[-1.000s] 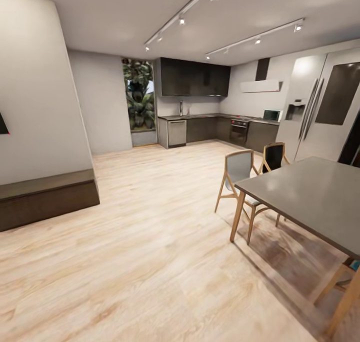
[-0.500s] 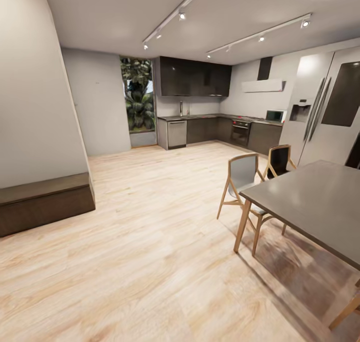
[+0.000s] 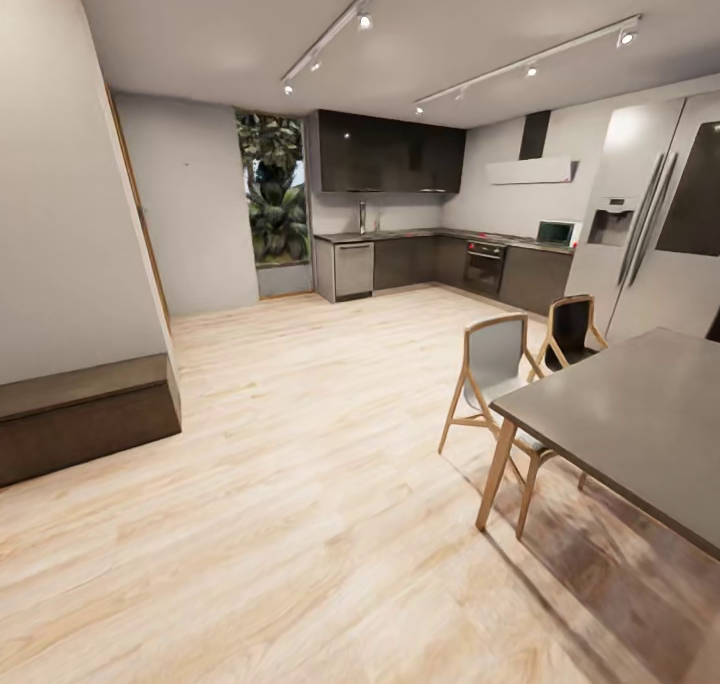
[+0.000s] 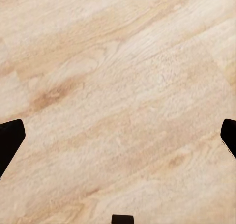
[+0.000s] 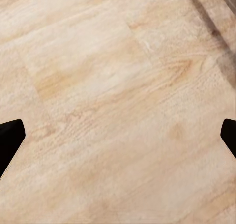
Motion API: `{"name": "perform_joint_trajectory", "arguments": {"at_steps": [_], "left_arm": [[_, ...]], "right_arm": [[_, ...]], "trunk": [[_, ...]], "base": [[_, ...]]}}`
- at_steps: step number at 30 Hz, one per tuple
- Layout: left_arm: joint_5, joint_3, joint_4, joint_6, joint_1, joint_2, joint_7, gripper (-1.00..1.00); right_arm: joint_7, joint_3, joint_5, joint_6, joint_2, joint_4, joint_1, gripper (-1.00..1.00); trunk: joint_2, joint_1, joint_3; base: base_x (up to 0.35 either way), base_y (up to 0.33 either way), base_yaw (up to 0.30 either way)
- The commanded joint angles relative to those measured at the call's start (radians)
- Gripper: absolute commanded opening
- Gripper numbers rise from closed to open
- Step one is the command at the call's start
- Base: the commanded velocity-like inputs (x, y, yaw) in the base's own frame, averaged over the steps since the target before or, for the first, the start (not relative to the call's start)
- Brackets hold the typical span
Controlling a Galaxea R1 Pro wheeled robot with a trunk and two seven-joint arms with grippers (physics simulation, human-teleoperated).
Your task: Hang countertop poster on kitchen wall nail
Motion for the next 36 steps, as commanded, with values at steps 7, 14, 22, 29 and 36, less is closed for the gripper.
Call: {"name": "perform_joint_trajectory", "arguments": {"at_steps": [7, 14, 22, 29, 36], "left_arm": [[-0.001, 0.001, -0.001, -0.002, 0.000, 0.000, 0.000, 1.00], [-0.001, 0.001, -0.001, -0.002, 0.000, 0.000, 0.000, 1.00], [0.000, 0.001, -0.001, -0.002, 0.000, 0.000, 0.000, 1.00], [-0.001, 0.001, -0.001, -0.002, 0.000, 0.000, 0.001, 1.00], [0.000, 0.001, -0.001, -0.002, 0.000, 0.000, 0.001, 1.00]], "right_arm": [[0.000, 0.001, 0.001, -0.003, 0.000, 0.001, 0.000, 1.00], [0.000, 0.001, 0.001, -0.002, 0.000, 0.001, 0.000, 1.00], [0.000, 0.001, 0.001, -0.002, 0.000, 0.001, 0.000, 1.00], [0.000, 0.001, 0.001, -0.002, 0.000, 0.002, 0.000, 1.00], [0.000, 0.001, 0.001, -0.002, 0.000, 0.002, 0.000, 1.00]], "trunk": [[0.000, 0.001, -0.001], [0.000, 0.001, -0.001], [0.000, 0.001, -0.001], [0.000, 0.001, -0.001], [0.000, 0.001, -0.001]], "base": [[0.337, 0.000, 0.000], [0.337, 0.000, 0.000], [0.337, 0.000, 0.000], [0.337, 0.000, 0.000], [0.337, 0.000, 0.000]]}}
